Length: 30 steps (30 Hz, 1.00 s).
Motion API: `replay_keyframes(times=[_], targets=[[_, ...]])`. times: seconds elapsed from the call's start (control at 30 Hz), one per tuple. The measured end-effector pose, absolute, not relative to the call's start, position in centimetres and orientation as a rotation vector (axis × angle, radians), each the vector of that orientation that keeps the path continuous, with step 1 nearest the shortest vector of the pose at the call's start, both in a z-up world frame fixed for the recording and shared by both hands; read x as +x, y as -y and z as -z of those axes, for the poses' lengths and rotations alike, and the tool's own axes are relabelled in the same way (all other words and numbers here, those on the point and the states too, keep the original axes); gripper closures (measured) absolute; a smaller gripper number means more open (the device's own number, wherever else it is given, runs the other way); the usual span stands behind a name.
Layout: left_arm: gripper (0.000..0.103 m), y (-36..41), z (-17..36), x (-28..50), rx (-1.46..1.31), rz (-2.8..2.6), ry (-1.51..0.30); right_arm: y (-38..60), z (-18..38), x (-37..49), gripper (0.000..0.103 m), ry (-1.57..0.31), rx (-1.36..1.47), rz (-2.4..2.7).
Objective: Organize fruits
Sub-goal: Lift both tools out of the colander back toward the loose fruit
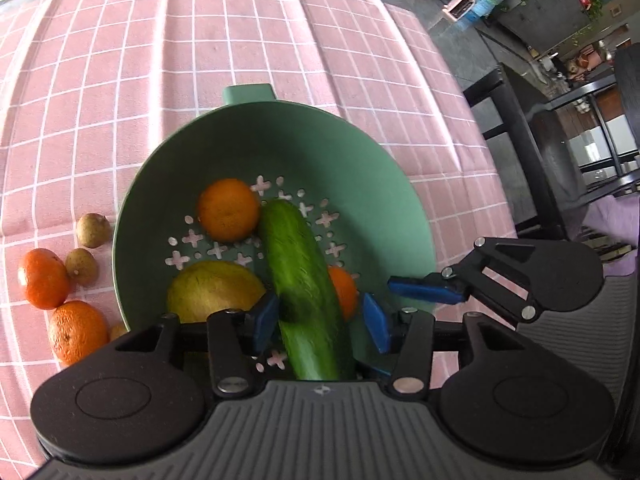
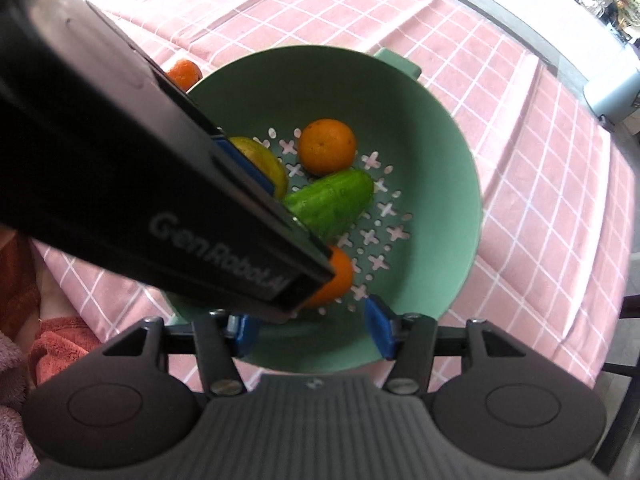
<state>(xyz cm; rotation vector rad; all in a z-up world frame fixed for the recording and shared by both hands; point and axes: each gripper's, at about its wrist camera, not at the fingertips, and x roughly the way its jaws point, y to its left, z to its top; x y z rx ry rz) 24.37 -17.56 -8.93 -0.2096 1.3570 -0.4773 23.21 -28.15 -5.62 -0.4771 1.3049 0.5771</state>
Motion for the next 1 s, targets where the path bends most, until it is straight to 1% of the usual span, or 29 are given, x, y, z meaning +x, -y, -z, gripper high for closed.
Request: replay_keyframes(times=[0.03, 0.1, 0.2, 0.23, 0.4, 0.43, 0.47, 0.57, 0.7, 0.77, 1.0], targets=[[0.045, 17.4, 8.6, 24.2, -0.213, 0.481, -1.352, 28.0, 5.3, 23.2, 0.048, -1.302, -0.485, -0.571], [0.044, 17.1, 7.8, 23.8, -0.212, 0.485, -1.333, 27.5, 4.8, 22.9, 0.042, -1.298, -0.503, -0.556], [0.044, 16.5, 6.4, 23.1, -0.210, 0.493, -1.302, 27.1, 3.7, 22.7, 0.039, -1.281, -0.530, -0.533], [0.044, 16.3, 5.9, 22.8, -0.209, 0.499, -1.287, 27.0, 3.3, 22.5, 0.035, -1.276, -0.532, -0.520], [0.043, 15.0, 3.1, 21.0, -0.158, 0.504, -1.194, 26.8, 1.3, 21.3, 0.032, -1.228, -0.502, -0.461], [0.042, 14.7, 2.5, 20.6, -0.139, 0.501, -1.173, 26.7, 1.1, 20.8, 0.029, -1.214, -0.485, -0.447], [0.042, 14.3, 2.0, 20.2, -0.120, 0.497, -1.151, 26.5, 0.6, 20.5, 0.028, -1.200, -0.470, -0.433], [0.041, 13.0, 0.6, 18.9, -0.075, 0.483, -1.087, 25.9, -0.6, 18.8, 0.027, -1.139, -0.416, -0.399], [0.041, 10.8, -0.3, 17.6, -0.051, 0.453, -1.045, 25.0, -1.8, 16.7, 0.026, -1.054, -0.318, -0.377], [0.041, 9.5, -0.5, 17.0, -0.055, 0.437, -1.030, 24.8, -2.2, 15.6, 0.021, -1.004, -0.248, -0.371], [0.038, 6.2, -0.4, 15.0, -0.029, 0.399, -0.964, 22.0, -3.5, 12.9, 0.020, -0.875, -0.107, -0.332]])
